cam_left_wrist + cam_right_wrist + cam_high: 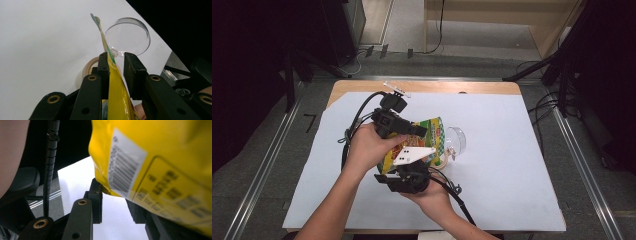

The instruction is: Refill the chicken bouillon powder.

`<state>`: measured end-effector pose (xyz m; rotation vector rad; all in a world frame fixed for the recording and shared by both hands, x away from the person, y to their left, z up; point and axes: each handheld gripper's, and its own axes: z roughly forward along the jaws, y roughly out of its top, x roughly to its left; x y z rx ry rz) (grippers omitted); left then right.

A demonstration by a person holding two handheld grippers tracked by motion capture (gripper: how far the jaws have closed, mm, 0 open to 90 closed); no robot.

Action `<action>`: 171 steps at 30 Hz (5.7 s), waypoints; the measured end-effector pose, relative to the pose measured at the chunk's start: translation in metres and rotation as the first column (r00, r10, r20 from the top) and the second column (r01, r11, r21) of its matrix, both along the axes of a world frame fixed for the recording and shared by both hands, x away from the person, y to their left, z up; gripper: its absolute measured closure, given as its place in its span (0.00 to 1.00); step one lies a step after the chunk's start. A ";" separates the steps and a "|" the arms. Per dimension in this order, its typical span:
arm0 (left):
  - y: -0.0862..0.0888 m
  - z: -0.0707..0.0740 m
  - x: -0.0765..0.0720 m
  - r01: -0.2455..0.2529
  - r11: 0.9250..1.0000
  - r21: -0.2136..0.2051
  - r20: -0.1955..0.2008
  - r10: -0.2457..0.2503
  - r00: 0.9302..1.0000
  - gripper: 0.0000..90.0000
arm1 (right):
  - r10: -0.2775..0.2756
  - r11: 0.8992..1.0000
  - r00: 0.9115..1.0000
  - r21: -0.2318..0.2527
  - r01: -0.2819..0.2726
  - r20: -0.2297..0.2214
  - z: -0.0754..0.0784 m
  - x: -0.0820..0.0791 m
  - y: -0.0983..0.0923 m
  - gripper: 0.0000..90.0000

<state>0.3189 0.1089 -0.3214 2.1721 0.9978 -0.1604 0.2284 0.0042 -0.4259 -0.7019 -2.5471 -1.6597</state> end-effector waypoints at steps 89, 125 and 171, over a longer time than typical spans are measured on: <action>-0.001 0.003 0.009 -0.003 1.000 0.004 -0.026 0.003 1.000 0.85 | 0.025 1.000 0.999 0.006 -0.024 -0.029 0.006 0.008 0.001 0.79; -0.005 0.004 0.005 0.007 1.000 0.014 -0.022 -0.007 1.000 0.85 | 0.014 1.000 1.000 0.015 -0.013 -0.020 0.001 0.007 0.002 0.80; -0.004 0.005 0.005 0.009 1.000 0.013 -0.019 -0.008 1.000 0.85 | 0.011 1.000 1.000 0.020 -0.011 -0.021 0.002 0.006 0.003 0.80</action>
